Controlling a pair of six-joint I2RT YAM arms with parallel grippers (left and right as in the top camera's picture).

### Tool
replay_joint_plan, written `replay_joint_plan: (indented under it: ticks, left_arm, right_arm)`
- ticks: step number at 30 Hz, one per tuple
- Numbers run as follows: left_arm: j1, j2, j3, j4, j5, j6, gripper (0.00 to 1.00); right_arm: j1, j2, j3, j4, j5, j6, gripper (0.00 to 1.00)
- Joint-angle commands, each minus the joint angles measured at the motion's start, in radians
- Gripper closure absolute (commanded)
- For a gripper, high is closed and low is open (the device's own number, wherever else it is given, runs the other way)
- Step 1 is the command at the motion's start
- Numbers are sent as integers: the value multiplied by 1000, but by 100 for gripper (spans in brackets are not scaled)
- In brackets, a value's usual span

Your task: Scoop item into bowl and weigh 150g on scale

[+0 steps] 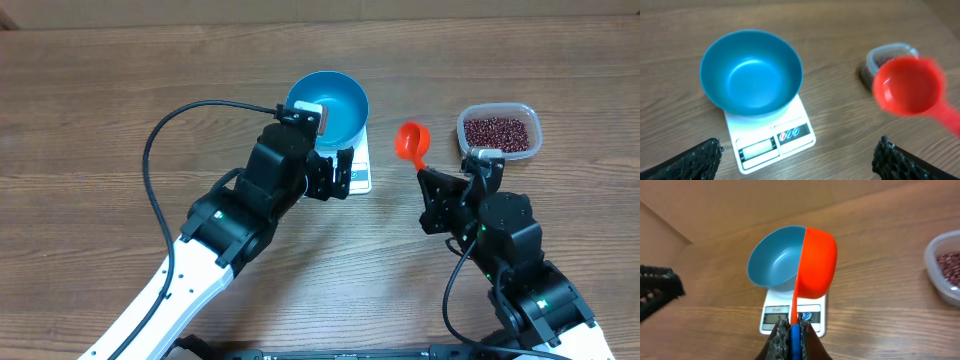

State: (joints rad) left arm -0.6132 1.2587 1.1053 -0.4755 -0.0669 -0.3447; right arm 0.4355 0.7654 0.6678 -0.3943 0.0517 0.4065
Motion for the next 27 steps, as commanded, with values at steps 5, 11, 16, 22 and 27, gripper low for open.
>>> replay_joint_plan:
  ticks: [5, 11, 16, 22, 27]
  left_arm:
    - [-15, 123, 16, -11, -24, 48, 10]
    - [-40, 220, 16, -10, -58, 82, 28]
    - [-42, 279, 16, -10, -71, 84, 79]
    - [-42, 340, 16, 24, -71, 108, 96]
    - [-42, 391, 16, 58, -71, 170, 96]
  right_arm:
    - [1, -5, 22, -11, 113, -45, 96]
    - [1, -5, 22, -37, 196, -40, 97]
    - [-6, -5, 22, -50, 209, -37, 96]
    - [-96, -5, 23, -50, 150, -37, 97]
    - [-233, -5, 42, -66, 16, -38, 97]
